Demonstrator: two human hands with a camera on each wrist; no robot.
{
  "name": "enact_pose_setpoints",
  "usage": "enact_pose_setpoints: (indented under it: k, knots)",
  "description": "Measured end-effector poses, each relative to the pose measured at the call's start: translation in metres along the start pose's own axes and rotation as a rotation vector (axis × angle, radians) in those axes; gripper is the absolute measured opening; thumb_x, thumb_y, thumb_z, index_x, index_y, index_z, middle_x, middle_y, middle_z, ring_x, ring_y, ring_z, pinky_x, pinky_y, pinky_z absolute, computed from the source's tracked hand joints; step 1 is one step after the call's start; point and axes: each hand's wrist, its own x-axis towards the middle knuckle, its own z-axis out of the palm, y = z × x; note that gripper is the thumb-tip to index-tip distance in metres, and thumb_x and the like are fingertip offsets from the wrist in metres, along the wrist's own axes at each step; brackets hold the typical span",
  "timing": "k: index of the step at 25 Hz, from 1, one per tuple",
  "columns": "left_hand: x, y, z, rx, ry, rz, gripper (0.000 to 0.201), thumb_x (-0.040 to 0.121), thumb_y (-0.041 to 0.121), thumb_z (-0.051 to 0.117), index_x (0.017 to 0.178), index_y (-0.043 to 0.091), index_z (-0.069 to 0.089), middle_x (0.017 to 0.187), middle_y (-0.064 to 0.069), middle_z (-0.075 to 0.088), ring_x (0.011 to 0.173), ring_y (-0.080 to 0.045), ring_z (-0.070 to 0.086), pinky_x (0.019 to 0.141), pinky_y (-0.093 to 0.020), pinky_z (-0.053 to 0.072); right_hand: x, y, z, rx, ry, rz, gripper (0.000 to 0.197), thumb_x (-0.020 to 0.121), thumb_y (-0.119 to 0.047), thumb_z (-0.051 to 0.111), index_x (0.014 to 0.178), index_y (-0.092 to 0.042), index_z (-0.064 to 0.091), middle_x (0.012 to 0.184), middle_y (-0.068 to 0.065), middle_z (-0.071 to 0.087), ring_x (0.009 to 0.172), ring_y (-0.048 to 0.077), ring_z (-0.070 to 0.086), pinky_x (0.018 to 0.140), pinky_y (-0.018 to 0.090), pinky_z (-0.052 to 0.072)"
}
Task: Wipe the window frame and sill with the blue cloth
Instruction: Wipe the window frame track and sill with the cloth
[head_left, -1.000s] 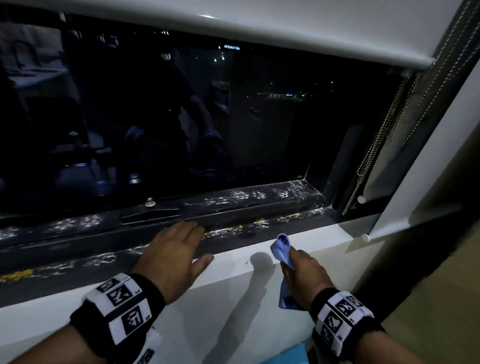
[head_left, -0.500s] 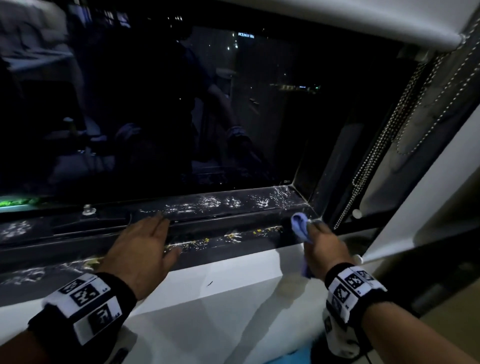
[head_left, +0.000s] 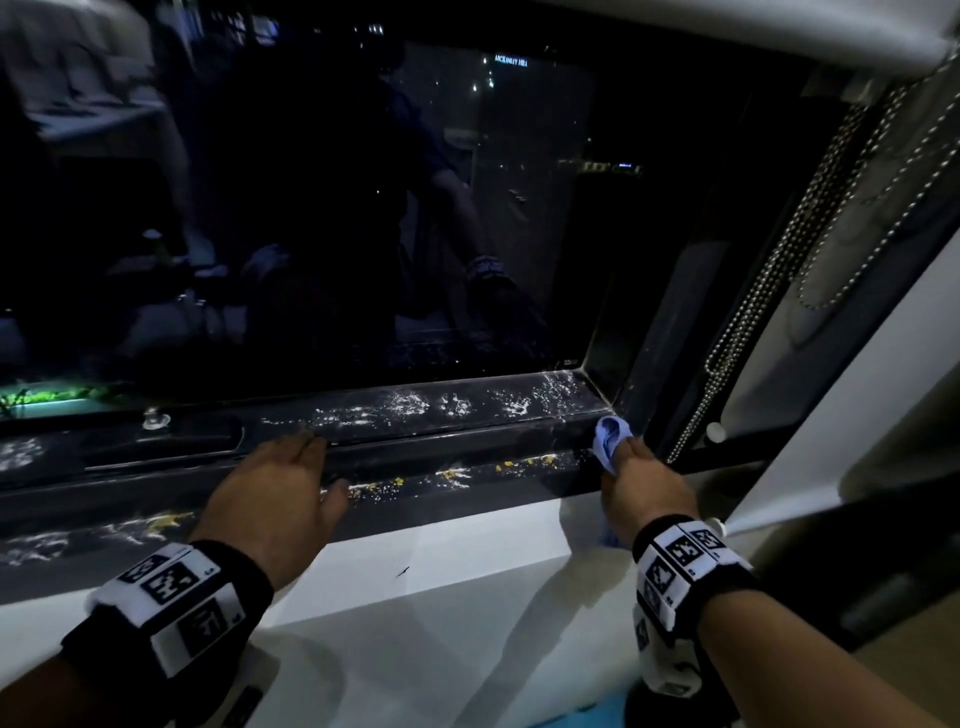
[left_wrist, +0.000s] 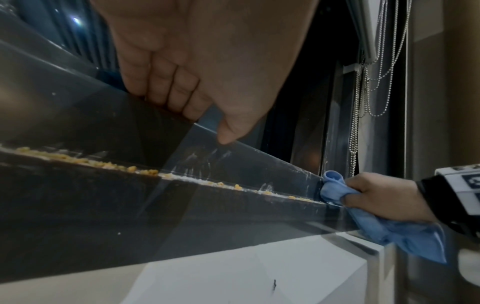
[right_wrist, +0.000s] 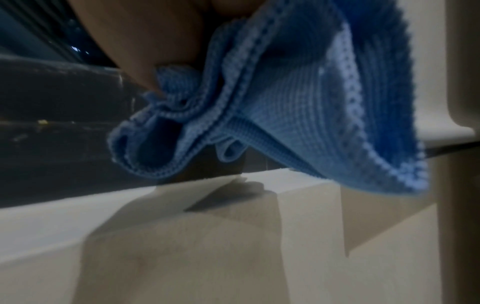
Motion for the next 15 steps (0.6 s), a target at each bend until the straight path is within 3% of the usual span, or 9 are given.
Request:
enact_pose_setpoints:
  k: [3,5,9,11,13,15]
  knots:
    - [0.000,-0.002,0.001,0.006,0.007,0.003,0.042,0.071,0.029,0.067,0.098,-0.003,0.067,0.102,-0.021,0.069,0.088,-0.036,0.065,0.076,-0.043,0.055,-0.001,-0.001,0.000,0.075,0.012,0.008,0.041,0.085,-0.016,0.048,0.126,-0.014,0.045,0.131,0.008,0.048,0.111,0.033,0.056,0.094,0.042,0.045]
    - [0.001,-0.004,0.003,0.026,-0.012,0.003,0.047,0.067,0.031,0.060,0.098,-0.004,0.068,0.101,-0.021,0.070,0.089,-0.035,0.067,0.077,-0.043,0.055,-0.001,-0.005,0.005,0.123,0.017,0.029,0.042,0.087,-0.012,0.045,0.128,-0.010,0.042,0.130,0.011,0.051,0.111,0.033,0.057,0.093,0.040,0.046]
    - [0.001,-0.005,0.011,0.041,-0.046,-0.005,0.051,0.063,0.031,0.056,0.100,-0.003,0.068,0.105,-0.021,0.069,0.093,-0.036,0.066,0.079,-0.045,0.054,-0.008,-0.014,0.018,0.145,-0.010,0.017,0.058,0.088,-0.008,0.047,0.142,-0.006,0.024,0.135,0.016,0.049,0.113,0.035,0.056,0.090,0.037,0.046]
    - [0.002,-0.006,0.014,0.043,-0.049,-0.003,0.052,0.063,0.031,0.056,0.101,-0.002,0.068,0.107,-0.021,0.068,0.095,-0.035,0.066,0.080,-0.045,0.054,-0.015,-0.010,0.021,0.105,-0.081,-0.045,0.076,0.084,-0.007,0.057,0.147,-0.008,0.014,0.144,0.014,0.040,0.117,0.035,0.053,0.094,0.037,0.045]
    - [0.002,-0.007,0.013,0.035,-0.051,0.003,0.052,0.063,0.031,0.055,0.103,-0.001,0.067,0.109,-0.020,0.067,0.098,-0.035,0.065,0.082,-0.044,0.053,-0.016,-0.002,0.018,0.048,-0.134,-0.088,0.088,0.076,-0.005,0.066,0.148,-0.011,0.015,0.144,0.012,0.041,0.118,0.033,0.053,0.096,0.035,0.044]
    - [0.000,-0.007,0.009,0.026,-0.049,-0.002,0.053,0.064,0.032,0.054,0.104,0.000,0.067,0.111,-0.019,0.067,0.100,-0.034,0.064,0.083,-0.044,0.053,-0.012,0.002,0.009,0.064,-0.064,-0.087,0.063,0.083,-0.008,0.053,0.141,-0.014,0.031,0.139,0.011,0.047,0.117,0.031,0.052,0.097,0.034,0.043]
